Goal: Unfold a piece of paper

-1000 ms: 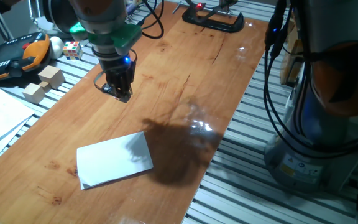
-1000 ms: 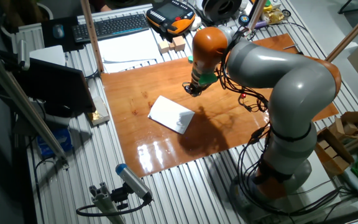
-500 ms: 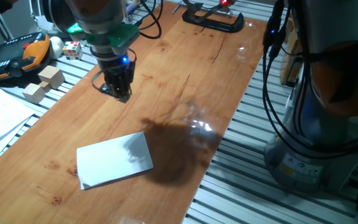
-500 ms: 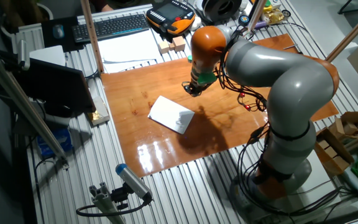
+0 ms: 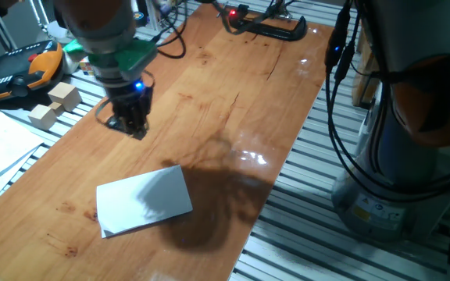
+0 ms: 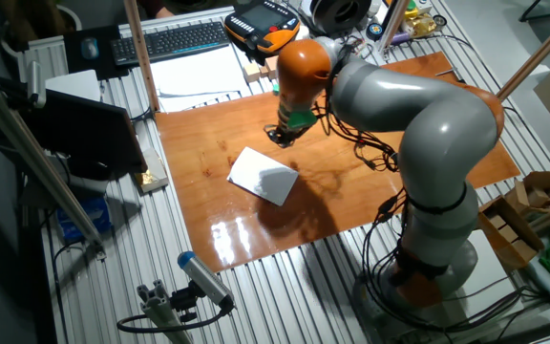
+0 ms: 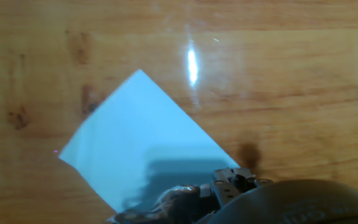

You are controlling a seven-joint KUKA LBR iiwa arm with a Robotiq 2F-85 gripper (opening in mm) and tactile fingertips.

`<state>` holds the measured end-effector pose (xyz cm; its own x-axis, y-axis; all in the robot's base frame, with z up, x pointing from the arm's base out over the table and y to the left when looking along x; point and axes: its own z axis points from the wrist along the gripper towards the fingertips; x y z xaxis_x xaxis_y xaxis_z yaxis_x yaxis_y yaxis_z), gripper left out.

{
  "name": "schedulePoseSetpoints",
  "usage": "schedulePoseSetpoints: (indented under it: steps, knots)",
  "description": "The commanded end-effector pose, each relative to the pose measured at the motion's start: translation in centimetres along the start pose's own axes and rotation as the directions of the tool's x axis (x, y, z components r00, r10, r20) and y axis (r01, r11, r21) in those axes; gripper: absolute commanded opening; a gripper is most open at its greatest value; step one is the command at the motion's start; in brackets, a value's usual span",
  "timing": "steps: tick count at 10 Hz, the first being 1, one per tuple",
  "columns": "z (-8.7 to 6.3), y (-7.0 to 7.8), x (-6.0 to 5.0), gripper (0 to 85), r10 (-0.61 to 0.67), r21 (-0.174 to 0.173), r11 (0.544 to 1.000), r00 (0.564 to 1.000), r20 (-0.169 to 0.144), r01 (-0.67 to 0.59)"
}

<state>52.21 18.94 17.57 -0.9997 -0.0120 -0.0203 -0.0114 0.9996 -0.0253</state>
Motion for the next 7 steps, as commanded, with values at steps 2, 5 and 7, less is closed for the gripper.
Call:
schedulePoseSetpoints:
  steps: [2,5,7]
  knots:
    - [0.9,4.3,-0.1,2.0,-0.004,-0.001,1.000,1.000,0.007,0.004]
    - [2.5,8.4,0.2,2.0,0.003,0.006,1.000,1.000,0.015,-0.003]
    - [3.2,9.7,0.4,2.0,0.003,-0.005,1.000,1.000,0.004,-0.003]
